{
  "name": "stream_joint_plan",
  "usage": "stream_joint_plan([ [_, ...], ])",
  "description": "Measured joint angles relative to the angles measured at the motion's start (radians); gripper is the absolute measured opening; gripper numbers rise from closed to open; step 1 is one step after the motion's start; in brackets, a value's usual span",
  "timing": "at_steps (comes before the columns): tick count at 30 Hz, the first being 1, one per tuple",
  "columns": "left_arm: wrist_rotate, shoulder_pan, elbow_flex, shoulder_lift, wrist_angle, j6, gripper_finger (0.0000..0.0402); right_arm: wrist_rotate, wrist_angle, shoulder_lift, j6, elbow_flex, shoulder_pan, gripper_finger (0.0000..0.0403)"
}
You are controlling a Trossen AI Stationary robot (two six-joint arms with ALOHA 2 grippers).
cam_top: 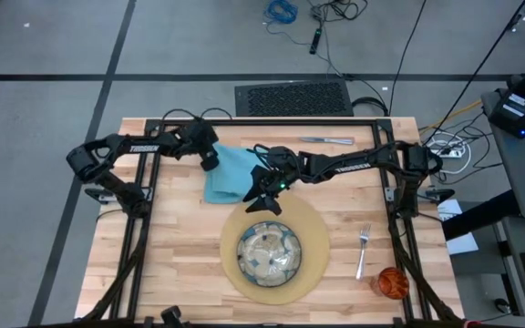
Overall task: Set table place
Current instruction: Fold the blue napkin
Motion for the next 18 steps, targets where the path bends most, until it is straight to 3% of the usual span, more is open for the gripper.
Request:
stream_joint_plan([
  [6,0.149,0.013,0.0,0.0,0.007,-0.04,0.0009,0.024,-0.022,0.0,0.048,0.0,-0.011,0.0219],
  [10,0.116,0.002,0.0,0.0,0.023,-0.058,0.0043,0.015,-0.02,0.016,0.068,0.004,-0.011,0.0219],
  [18,0.067,0.007,0.0,-0.031,0.017,-0.108,0.012,-0.166,-0.004,0.141,0.121,0.1,0.05,0.0219],
])
